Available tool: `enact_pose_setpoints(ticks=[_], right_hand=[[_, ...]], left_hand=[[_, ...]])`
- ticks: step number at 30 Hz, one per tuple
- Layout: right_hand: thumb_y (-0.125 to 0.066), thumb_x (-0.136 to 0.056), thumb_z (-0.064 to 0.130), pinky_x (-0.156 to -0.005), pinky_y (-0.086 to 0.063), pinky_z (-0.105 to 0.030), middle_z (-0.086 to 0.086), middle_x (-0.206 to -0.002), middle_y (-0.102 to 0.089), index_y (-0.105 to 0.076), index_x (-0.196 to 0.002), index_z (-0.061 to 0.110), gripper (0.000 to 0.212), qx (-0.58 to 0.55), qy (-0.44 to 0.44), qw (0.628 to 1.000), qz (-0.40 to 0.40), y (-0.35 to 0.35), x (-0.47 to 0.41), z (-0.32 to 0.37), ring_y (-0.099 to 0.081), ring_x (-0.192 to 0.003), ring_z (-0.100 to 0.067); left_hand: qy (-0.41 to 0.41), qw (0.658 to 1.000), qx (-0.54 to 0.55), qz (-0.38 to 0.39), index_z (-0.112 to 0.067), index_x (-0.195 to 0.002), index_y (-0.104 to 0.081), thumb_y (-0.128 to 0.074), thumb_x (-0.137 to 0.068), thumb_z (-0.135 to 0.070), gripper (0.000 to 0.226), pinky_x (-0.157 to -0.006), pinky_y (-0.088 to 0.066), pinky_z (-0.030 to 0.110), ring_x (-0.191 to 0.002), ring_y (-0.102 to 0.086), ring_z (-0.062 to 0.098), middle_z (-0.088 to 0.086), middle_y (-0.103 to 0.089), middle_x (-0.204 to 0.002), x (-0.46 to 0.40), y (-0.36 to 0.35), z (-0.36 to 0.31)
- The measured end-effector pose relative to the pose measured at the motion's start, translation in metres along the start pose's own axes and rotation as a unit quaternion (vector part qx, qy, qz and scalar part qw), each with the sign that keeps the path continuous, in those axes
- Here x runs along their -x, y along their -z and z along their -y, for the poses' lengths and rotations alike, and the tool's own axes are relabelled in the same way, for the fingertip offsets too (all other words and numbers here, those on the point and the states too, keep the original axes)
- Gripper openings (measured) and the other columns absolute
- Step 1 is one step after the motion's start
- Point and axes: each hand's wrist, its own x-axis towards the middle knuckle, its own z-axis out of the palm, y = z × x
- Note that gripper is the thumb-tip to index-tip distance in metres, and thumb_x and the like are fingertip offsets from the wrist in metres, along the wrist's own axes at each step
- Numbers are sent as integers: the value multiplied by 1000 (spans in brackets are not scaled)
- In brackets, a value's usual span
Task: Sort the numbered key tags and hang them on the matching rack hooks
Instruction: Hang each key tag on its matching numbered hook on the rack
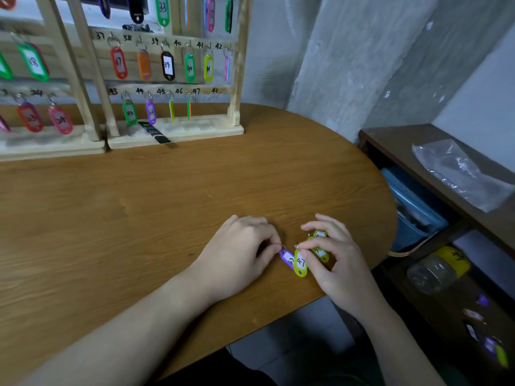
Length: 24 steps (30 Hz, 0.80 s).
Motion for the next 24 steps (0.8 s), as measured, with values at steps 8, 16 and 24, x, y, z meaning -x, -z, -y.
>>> enact_pose_setpoints(ticks=[8,16,24], right_hand=[[-67,-92,17,-110,-32,-21,20,-113,-62,-75,-91,24,11,2,0,1000,-22,-4,-2,2,-45,-135,-7],[-60,-99,13,-100,-43,-21,18,-107,-63,-72,-94,26,18,-55,-27,994,-87,-3,-4,14,-55,-117,-11],[-64,-98,10,-77,-53,-19,9,-93,-73,-75,-95,24,18,-190,-79,972,-110,-2,-18,38,-69,-93,-10]], left_hand=[[29,999,12,-17,-31,-87,-66,-65,-95,-35,9,-83,-35,25,-86,-52,-1,-20,-61,-88,-1,3,9],[34,996,49,-59,-32,-92,-74,-69,-93,-33,5,-87,-46,29,-81,-53,1,-20,-68,-86,-2,10,8],[97,977,148,-116,-35,-79,-74,-78,-87,-27,12,-70,-38,5,-83,-63,-1,-21,-70,-79,-4,30,2]])
